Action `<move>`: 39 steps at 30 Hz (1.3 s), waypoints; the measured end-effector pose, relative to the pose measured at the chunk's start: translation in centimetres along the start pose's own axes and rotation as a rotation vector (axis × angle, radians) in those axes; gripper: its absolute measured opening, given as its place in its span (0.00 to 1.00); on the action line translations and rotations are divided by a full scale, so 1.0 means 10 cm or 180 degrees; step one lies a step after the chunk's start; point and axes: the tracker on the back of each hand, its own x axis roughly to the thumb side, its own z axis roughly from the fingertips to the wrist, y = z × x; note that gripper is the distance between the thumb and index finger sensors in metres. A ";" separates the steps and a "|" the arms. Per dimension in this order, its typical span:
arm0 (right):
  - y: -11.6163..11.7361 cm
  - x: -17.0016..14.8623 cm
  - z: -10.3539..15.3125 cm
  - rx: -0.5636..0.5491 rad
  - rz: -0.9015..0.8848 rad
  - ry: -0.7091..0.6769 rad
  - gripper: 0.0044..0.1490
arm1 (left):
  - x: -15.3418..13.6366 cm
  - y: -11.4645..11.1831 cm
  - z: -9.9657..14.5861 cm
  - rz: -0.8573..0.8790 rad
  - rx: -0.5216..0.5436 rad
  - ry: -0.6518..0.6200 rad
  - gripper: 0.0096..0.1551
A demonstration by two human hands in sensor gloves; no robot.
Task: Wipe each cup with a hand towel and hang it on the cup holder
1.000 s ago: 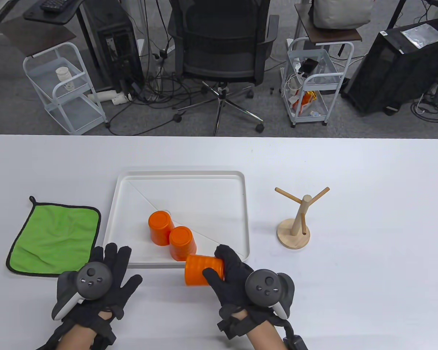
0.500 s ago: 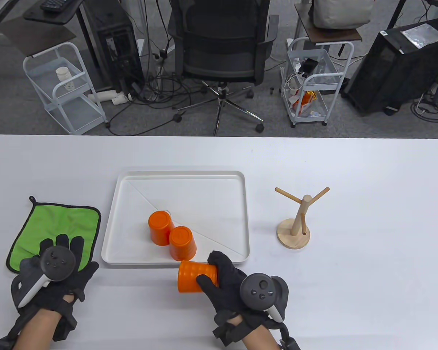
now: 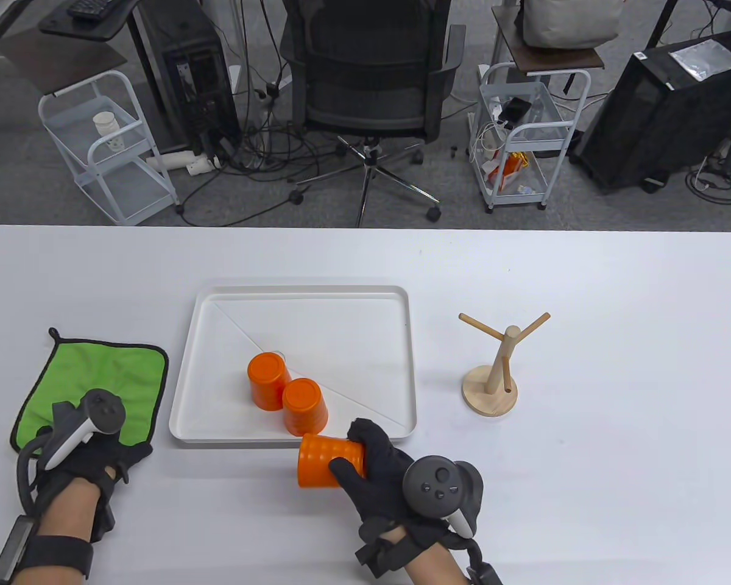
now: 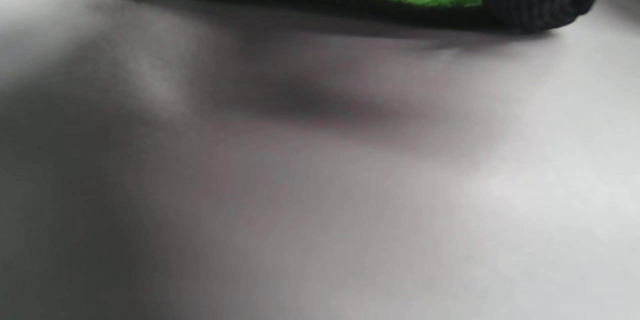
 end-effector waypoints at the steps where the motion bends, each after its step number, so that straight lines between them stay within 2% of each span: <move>1: 0.00 0.00 0.00 0.0001 -0.0005 0.0001 0.49 | 0.00 -0.01 -0.01 0.0051 0.0015 -0.0011 0.62; 5: 0.00 0.00 0.00 0.0000 -0.0026 -0.0007 0.49 | -0.05 -0.03 -0.06 0.0099 -0.0098 -0.0025 0.61; 8: 0.01 0.00 0.00 0.0010 -0.0020 -0.0008 0.49 | -0.12 -0.07 -0.08 0.0365 -0.0127 -0.0031 0.59; 10: 0.01 0.00 0.00 0.0016 -0.0023 -0.0008 0.49 | -0.11 -0.07 -0.07 0.0384 -0.0047 0.0032 0.53; 17: 0.02 0.00 0.00 0.0051 -0.0018 -0.0012 0.49 | 0.01 0.04 -0.04 -0.0067 0.0503 0.0371 0.36; 20: 0.02 0.00 0.00 0.0052 -0.0023 -0.0018 0.49 | 0.06 0.07 -0.03 -0.0262 0.0552 0.0405 0.34; 23: 0.02 0.00 0.00 0.0049 -0.0032 -0.0025 0.49 | 0.07 0.09 0.01 -0.0054 0.0578 0.0383 0.34; 29: 0.03 0.00 0.00 0.0047 -0.0056 -0.0061 0.49 | 0.04 0.17 0.19 0.0335 0.0513 0.0201 0.35; 39: 0.04 0.01 0.01 0.0048 -0.0106 -0.0069 0.49 | 0.09 0.35 0.72 0.1227 0.0428 -0.0634 0.36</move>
